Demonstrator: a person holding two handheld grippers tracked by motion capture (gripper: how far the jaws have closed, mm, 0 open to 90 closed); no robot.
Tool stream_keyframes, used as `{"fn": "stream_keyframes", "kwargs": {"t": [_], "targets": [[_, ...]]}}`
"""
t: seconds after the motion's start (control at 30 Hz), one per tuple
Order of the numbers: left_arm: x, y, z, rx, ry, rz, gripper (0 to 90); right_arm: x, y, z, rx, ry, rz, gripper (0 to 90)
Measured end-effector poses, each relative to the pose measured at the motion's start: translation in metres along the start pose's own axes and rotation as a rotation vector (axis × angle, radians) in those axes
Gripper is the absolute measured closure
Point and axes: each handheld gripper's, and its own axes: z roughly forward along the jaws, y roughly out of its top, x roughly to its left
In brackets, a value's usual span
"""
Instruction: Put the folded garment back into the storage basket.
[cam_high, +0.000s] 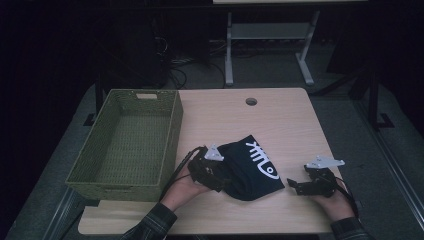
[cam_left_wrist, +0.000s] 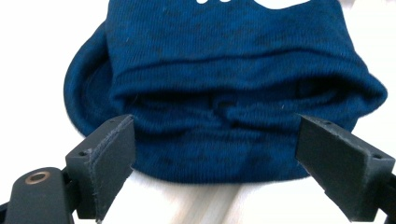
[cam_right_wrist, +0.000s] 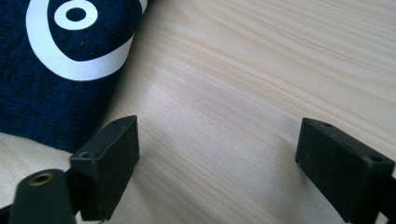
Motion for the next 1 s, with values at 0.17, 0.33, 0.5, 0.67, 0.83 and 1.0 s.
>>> {"fn": "stream_keyframes", "kwargs": {"t": [0.17, 0.33, 0.5, 0.67, 0.83, 1.0], "targets": [[-0.001, 0.011, 0.007, 0.029, -0.017, 0.024, 11.6, -0.001, -0.001, 0.001, -0.005, -0.002, 0.004, 9.5], [-0.002, 0.019, 0.022, 0.103, -0.04, 0.042, 11.6, -0.001, -0.001, 0.001, -0.004, -0.003, 0.004, 9.3], [-0.002, 0.014, 0.034, 0.146, -0.055, 0.044, 11.5, -0.001, -0.001, 0.001, -0.004, -0.002, 0.004, 9.3], [-0.002, 0.01, 0.04, 0.165, -0.063, 0.034, 11.1, -0.001, -0.001, 0.001, -0.004, -0.002, 0.004, 9.3], [-0.006, 0.008, 0.044, 0.19, -0.05, 0.064, 11.3, -0.001, -0.001, 0.001, -0.004, -0.002, 0.004, 9.3], [-0.006, 0.008, 0.044, 0.2, -0.038, 0.071, 18.0, -0.001, -0.001, 0.001, -0.004, -0.002, 0.004, 9.3]]}}
